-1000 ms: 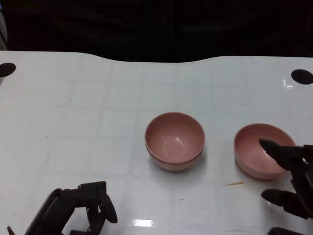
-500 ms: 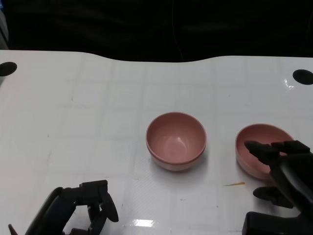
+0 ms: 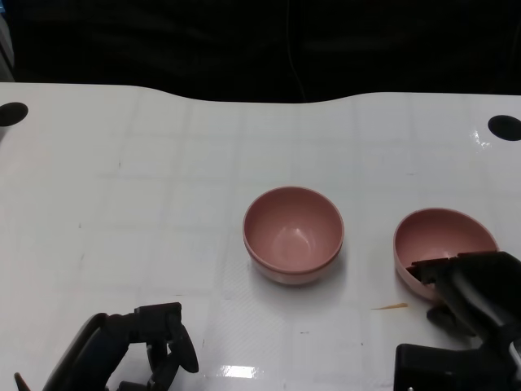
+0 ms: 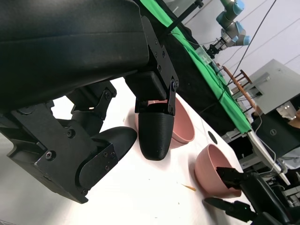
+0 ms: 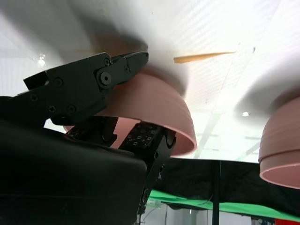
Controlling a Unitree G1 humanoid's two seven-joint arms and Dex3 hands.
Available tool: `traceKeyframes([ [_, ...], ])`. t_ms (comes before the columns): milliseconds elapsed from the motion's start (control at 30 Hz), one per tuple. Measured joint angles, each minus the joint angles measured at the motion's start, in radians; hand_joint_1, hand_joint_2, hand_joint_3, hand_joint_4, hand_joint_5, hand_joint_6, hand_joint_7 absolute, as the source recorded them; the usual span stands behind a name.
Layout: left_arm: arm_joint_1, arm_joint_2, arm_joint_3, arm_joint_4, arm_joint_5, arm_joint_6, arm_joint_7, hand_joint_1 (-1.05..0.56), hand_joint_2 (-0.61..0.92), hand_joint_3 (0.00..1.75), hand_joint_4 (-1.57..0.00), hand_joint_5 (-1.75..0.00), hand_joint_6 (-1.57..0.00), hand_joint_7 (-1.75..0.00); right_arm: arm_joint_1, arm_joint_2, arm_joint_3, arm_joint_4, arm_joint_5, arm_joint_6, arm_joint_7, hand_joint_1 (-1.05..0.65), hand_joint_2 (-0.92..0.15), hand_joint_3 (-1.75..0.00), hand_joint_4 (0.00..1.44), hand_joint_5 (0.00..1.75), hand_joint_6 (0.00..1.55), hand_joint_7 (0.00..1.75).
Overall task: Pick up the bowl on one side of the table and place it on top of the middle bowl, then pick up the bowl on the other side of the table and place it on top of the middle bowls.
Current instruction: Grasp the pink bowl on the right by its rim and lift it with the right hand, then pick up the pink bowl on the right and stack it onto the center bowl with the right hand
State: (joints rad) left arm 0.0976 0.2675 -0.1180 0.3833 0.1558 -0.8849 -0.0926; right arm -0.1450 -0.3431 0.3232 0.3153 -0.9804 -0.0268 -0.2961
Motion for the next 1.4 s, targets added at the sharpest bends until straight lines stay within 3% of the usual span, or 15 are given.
traceKeyframes([
  [67, 0.000, 0.000, 0.000, 0.001, 0.000, 0.000, 0.000, -0.12, 0.39, 1.37, -0.87, -1.68, -0.84, -1.40, -0.009, -0.006, 0.003, 0.025, 0.000, -0.027, -0.060, -0.07, -0.83, -0.13, 0.88, 1.71, 0.72, 1.59],
  [133, -0.001, 0.000, 0.000, 0.001, 0.000, 0.000, 0.000, -0.12, 0.39, 1.37, -0.87, -1.68, -0.84, -1.39, -0.020, -0.008, 0.007, 0.048, 0.003, -0.044, -0.092, -0.07, -0.81, -0.13, 0.87, 1.74, 0.68, 1.67],
  [233, -0.001, 0.000, 0.000, 0.001, 0.000, 0.000, 0.000, -0.11, 0.39, 1.38, -0.86, -1.69, -0.84, -1.39, -0.025, -0.008, 0.013, 0.070, 0.013, -0.053, -0.109, -0.07, -0.80, -0.14, 0.88, 1.75, 0.67, 1.69],
  [267, -0.001, 0.000, 0.000, 0.001, 0.001, 0.000, 0.000, -0.12, 0.39, 1.37, -0.86, -1.69, -0.84, -1.39, -0.028, -0.008, 0.014, 0.080, 0.017, -0.064, -0.129, -0.06, -0.77, -0.18, 0.91, 1.75, 0.74, 1.61],
  [333, -0.001, 0.000, 0.000, 0.000, 0.001, 0.000, 0.000, -0.12, 0.39, 1.37, -0.85, -1.69, -0.84, -1.39, -0.033, -0.013, 0.015, 0.096, 0.020, -0.107, -0.198, -0.05, -0.53, -0.63, 0.93, 1.75, 0.81, 1.53],
  [467, -0.001, 0.000, 0.000, 0.000, 0.005, 0.000, 0.000, -0.12, 0.40, 1.37, -0.85, -1.69, -0.83, -1.38, -0.048, -0.018, 0.015, 0.103, 0.030, -0.156, -0.271, -0.02, -0.36, -1.00, 0.96, 1.75, 0.84, 1.54],
  [600, 0.000, 0.000, 0.000, -0.001, 0.011, 0.000, 0.000, -0.11, 0.40, 1.37, -0.85, -1.69, -0.83, -1.38, -0.054, -0.018, 0.011, 0.059, 0.049, -0.199, -0.303, -0.02, -0.28, -1.19, 0.99, 1.75, 0.83, 1.61],
  [767, 0.000, 0.000, 0.000, -0.001, 0.011, 0.000, 0.000, -0.11, 0.40, 1.37, -0.85, -1.69, -0.83, -1.38, -0.070, -0.018, 0.008, 0.006, 0.063, -0.241, -0.315, -0.02, -0.26, -1.24, 1.00, 1.75, 0.82, 1.63],
  [900, 0.003, 0.000, 0.000, -0.002, 0.013, 0.000, 0.000, -0.12, 0.40, 1.36, -0.85, -1.69, -0.83, -1.37, -0.083, -0.017, 0.013, -0.016, 0.088, -0.316, -0.315, -0.04, -0.15, -1.46, 1.03, 1.75, 0.83, 1.70],
  [1067, 0.002, 0.000, 0.000, -0.011, 0.027, 0.001, 0.000, -0.13, 0.40, 1.36, -0.84, -1.69, -0.83, -1.37, -0.146, -0.002, 0.026, -0.033, 0.096, -0.394, -0.324, -0.11, -0.16, -1.47, 1.04, 1.75, 0.83, 1.72],
  [1200, 0.006, 0.000, 0.001, -0.011, 0.033, 0.003, 0.000, -0.14, 0.40, 1.36, -0.84, -1.70, -0.83, -1.38, -0.189, 0.030, 0.045, 0.007, 0.100, -0.441, -0.326, -0.15, -0.13, -1.50, 1.05, 1.75, 0.90, 1.60],
  [1333, 0.006, 0.000, 0.000, -0.012, 0.033, 0.005, 0.000, -0.13, 0.40, 1.35, -0.84, -1.70, -0.82, -1.38, -0.229, 0.056, 0.072, 0.050, 0.099, -0.461, -0.325, -0.19, -0.16, -1.44, 1.05, 1.75, 0.91, 1.58],
  [1400, 0.007, 0.000, 0.001, -0.012, 0.035, 0.005, 0.000, -0.13, 0.41, 1.35, -0.84, -1.70, -0.82, -1.38, -0.243, 0.062, 0.081, 0.070, 0.099, -0.464, -0.321, -0.18, -0.22, -1.32, 1.04, 1.75, 0.90, 1.56],
])
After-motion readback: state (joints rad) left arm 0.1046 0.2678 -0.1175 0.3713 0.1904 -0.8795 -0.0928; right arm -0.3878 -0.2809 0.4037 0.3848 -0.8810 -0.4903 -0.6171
